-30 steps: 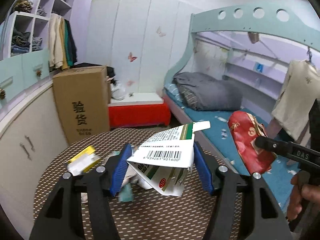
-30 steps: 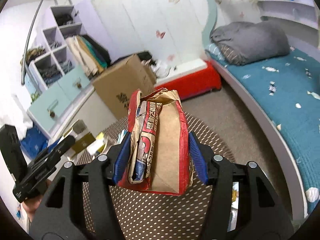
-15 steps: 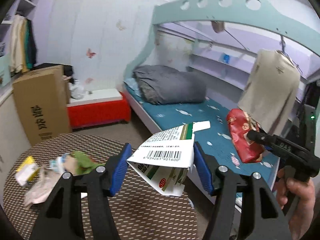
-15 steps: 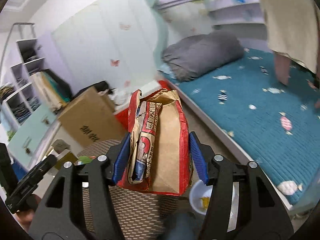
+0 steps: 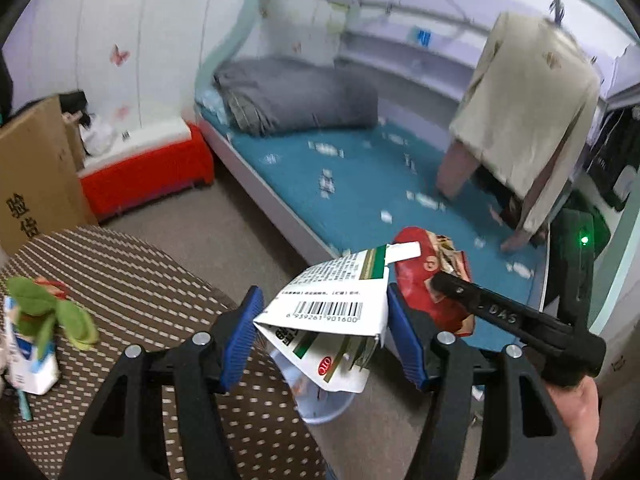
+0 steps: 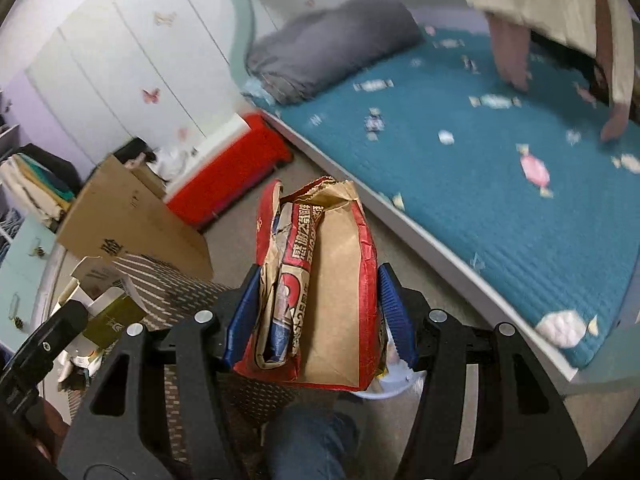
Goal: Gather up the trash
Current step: 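Carry the box and red bag to the bin and release both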
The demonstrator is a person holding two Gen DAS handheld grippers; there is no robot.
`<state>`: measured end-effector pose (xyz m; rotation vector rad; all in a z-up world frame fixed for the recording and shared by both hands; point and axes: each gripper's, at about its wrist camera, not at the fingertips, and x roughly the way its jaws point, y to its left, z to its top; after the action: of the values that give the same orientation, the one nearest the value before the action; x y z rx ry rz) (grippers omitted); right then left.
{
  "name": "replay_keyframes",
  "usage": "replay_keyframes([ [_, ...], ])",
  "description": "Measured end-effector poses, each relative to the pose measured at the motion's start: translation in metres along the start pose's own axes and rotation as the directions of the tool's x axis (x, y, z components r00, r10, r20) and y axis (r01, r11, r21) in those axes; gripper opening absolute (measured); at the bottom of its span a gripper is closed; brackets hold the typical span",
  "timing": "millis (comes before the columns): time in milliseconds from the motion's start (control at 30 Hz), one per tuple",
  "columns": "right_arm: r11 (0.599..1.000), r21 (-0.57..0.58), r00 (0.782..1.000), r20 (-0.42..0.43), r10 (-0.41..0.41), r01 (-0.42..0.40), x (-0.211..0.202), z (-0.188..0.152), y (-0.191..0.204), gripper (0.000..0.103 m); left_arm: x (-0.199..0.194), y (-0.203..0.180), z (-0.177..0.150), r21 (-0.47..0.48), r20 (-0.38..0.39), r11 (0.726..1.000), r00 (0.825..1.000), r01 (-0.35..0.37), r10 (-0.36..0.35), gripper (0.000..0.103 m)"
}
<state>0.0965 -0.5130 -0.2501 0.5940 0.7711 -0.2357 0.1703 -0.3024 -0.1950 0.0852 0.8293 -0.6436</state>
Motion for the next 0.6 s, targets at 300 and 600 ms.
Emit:
replay_keyframes([
  [300,0.997,0.062,0.993,-0.115,-0.027,0.035,0.058,-0.015,-0.027,0.058,0.074,-0.010,-0.014,0.046,-0.168,0.999,0.986,-0.008,0.015,0.061],
  [600,0.990,0.140,0.975,-0.220,0.008,0.024,0.110,-0.031,-0.049,0.092,0.105,-0.017,-0.012,0.149,-0.230,0.988,0.970,-0.045,0.079,0.093],
])
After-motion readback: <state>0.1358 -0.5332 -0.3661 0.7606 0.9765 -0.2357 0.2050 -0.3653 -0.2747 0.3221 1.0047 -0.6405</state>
